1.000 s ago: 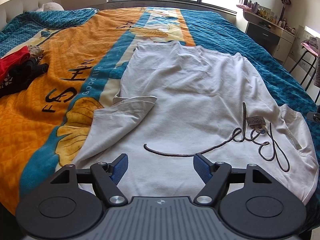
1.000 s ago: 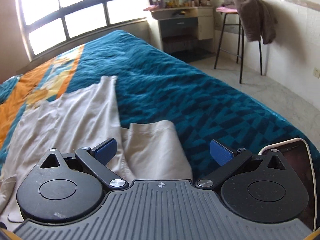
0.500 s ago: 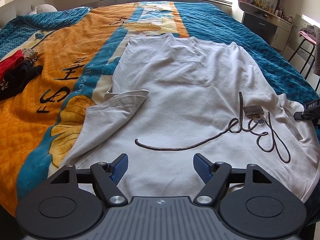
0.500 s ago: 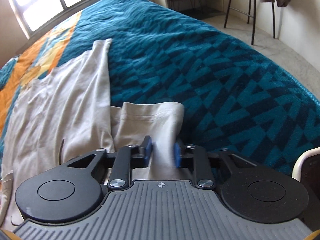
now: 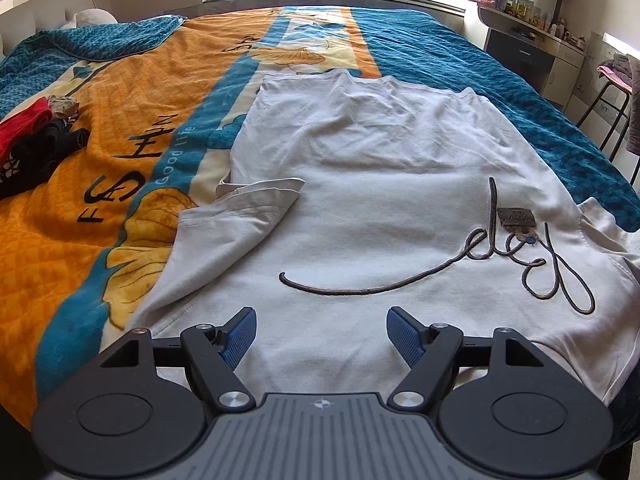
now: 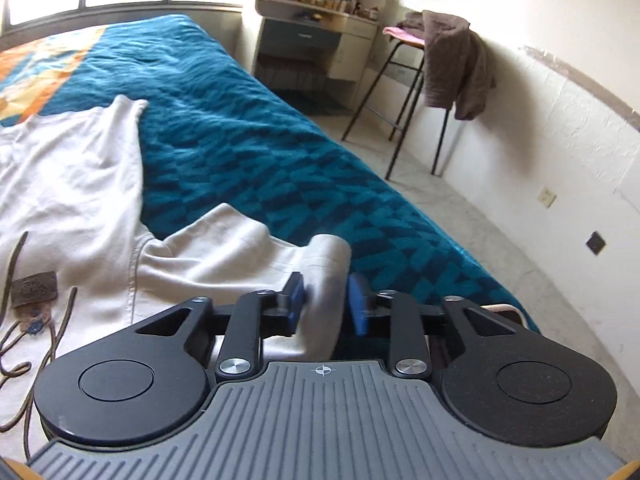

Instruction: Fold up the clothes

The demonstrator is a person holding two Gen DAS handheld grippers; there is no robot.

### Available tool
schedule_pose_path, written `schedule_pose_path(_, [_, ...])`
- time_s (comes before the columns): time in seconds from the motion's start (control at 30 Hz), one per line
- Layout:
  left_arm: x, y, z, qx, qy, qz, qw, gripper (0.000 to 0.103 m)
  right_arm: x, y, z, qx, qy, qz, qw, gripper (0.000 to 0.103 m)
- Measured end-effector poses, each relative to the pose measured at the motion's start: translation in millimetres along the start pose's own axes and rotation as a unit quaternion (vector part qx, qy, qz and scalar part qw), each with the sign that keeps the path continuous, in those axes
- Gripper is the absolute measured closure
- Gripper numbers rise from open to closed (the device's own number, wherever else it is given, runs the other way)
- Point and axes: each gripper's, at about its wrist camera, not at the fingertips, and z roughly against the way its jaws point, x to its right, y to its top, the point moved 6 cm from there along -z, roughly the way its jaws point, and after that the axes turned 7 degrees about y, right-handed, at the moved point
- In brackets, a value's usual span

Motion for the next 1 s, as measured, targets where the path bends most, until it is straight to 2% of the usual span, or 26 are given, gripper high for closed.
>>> schedule_pose_path(0.03, [-3.6, 0.2, 0.2, 0.000, 0.003, 0.003, 1.0000, 0.030, 1.6, 0.7, 6.1, 0.008, 0.000, -0.002, 1.000, 0.063])
schedule_pose_path(0.07, [-7.0, 0.8, 0.3, 0.000, 0.004, 0.005, 1.0000, 0.030, -0.1, 1.6, 17.9, 0.016, 0.021, -0.009, 1.000, 0.063])
schedule_pose_path(0.13, [-11.6, 1.7, 1.6, 0.001, 0.003, 0.005, 1.0000, 0.030, -16.5, -5.6, 39.7, 0.000, 0.120, -0.005, 0.993, 0.063])
schedule_pose_path(0.2, [-12.3, 1.3, 4.5, 0.004, 0.001, -0.006, 1.0000, 0.030, -33.4, -13.5, 63.6, -0.018, 0.220, -0.001, 0.975, 0.072])
schedule_pose_path(0.3, [-9.2, -5.3, 3.7, 0.005, -0.002, -0.033, 0.9995, 0.030, -63.4, -41.1, 81.9, -0.058, 0.298, 0.040, 0.952, 0.073])
schedule_pose_path(0.43, [-4.8, -17.7, 2.3, -0.002, -0.007, -0.057, 0.9984, 0.032, -84.5, -71.2, 89.0, -0.086, 0.319, 0.061, 0.942, 0.072])
schedule_pose_path(0.47, [-4.0, -18.9, 3.8, 0.002, -0.007, -0.062, 0.9980, 0.032, -83.5, -71.2, 91.6, -0.074, 0.323, 0.063, 0.941, 0.073])
schedule_pose_path(0.5, [-3.7, -18.5, 5.5, 0.006, -0.006, -0.065, 0.9979, 0.032, -81.6, -70.0, 94.4, -0.058, 0.326, 0.065, 0.941, 0.073])
schedule_pose_path(0.57, [-3.5, -16.3, 8.2, 0.012, -0.003, -0.064, 0.9979, 0.032, -70.6, -63.6, 104.6, 0.010, 0.296, 0.077, 0.952, 0.072])
schedule_pose_path(0.6, [-3.0, -14.8, 9.1, 0.014, -0.001, -0.060, 0.9981, 0.032, -64.5, -59.7, 108.6, 0.046, 0.276, 0.080, 0.957, 0.065])
schedule_pose_path(0.63, [-1.8, -13.4, 9.7, 0.016, 0.000, -0.056, 0.9983, 0.032, -61.5, -56.2, 108.9, 0.069, 0.261, 0.086, 0.959, 0.056])
schedule_pose_path(0.7, [1.9, -10.3, 10.7, 0.017, 0.000, -0.047, 0.9988, 0.031, -56.2, -49.3, 108.9, 0.111, 0.232, 0.097, 0.961, 0.047])
schedule_pose_path(0.83, [2.7, -5.7, 12.3, 0.016, 0.004, -0.025, 0.9995, 0.031, -74.1, -30.1, 81.5, 0.030, 0.257, 0.083, 0.962, 0.046])
schedule_pose_path(0.87, [2.2, -4.8, 12.6, 0.016, 0.005, -0.021, 0.9996, 0.030, -81.9, -26.5, 74.9, 0.015, 0.270, 0.082, 0.959, 0.044])
schedule_pose_path(0.9, [1.0, -4.5, 11.7, 0.015, 0.008, -0.017, 0.9997, 0.030, -93.2, -23.0, 66.1, 0.003, 0.287, 0.091, 0.954, 0.037])
schedule_pose_path(0.93, [-0.6, -4.7, 9.9, 0.015, 0.011, -0.014, 0.9997, 0.030, -104.8, -19.5, 57.0, -0.009, 0.303, 0.101, 0.947, 0.036])
schedule_pose_path(1.0, [-2.4, -5.5, 4.5, 0.012, 0.017, -0.012, 0.9997, 0.030, -130.7, -21.7, 32.8, -0.011, 0.308, 0.127, 0.943, 0.035])
